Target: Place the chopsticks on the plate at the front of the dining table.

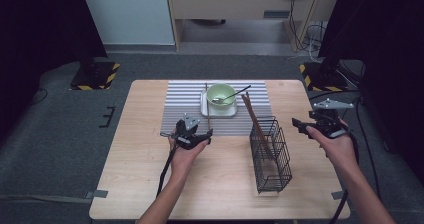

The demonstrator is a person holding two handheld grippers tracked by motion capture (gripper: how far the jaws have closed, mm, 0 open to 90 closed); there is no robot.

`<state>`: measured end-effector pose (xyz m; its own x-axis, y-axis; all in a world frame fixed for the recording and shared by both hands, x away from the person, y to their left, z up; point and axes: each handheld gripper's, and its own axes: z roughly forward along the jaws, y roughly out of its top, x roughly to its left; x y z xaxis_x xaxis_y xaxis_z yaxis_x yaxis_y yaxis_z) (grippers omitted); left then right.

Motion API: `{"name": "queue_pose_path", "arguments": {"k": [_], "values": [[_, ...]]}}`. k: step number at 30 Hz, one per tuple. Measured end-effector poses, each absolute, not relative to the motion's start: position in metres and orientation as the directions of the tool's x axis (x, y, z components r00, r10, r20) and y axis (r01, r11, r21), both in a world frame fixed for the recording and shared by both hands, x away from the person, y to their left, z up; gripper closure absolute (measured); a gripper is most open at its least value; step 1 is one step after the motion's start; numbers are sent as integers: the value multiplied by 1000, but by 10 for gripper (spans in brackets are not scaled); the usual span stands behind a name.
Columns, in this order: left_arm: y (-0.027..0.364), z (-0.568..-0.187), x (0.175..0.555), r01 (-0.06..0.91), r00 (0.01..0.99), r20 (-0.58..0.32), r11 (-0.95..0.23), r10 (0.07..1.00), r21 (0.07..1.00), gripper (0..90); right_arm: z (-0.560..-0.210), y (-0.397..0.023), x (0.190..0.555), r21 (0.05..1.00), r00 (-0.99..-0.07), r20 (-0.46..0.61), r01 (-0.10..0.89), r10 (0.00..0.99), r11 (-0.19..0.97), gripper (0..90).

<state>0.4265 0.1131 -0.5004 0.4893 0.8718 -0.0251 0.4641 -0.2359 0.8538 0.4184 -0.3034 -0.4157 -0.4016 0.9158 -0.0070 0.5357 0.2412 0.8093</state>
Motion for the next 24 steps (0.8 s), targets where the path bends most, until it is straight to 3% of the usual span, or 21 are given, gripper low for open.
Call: {"name": "queue_pose_path", "arguments": {"k": [14, 18, 24], "values": [[124, -503, 424, 487, 516, -61, -234, 855, 842, 143, -372, -270, 428, 833, -478, 13, 492, 878, 255, 421], [125, -503, 423, 475, 547, -13, -297, 837, 828, 135, -366, -261, 431, 837, -491, 7, 480, 871, 263, 417], [133, -499, 423, 470, 562, -42, -277, 826, 838, 112, -365, -251, 435, 838, -504, 18, 479, 863, 262, 403]]}}
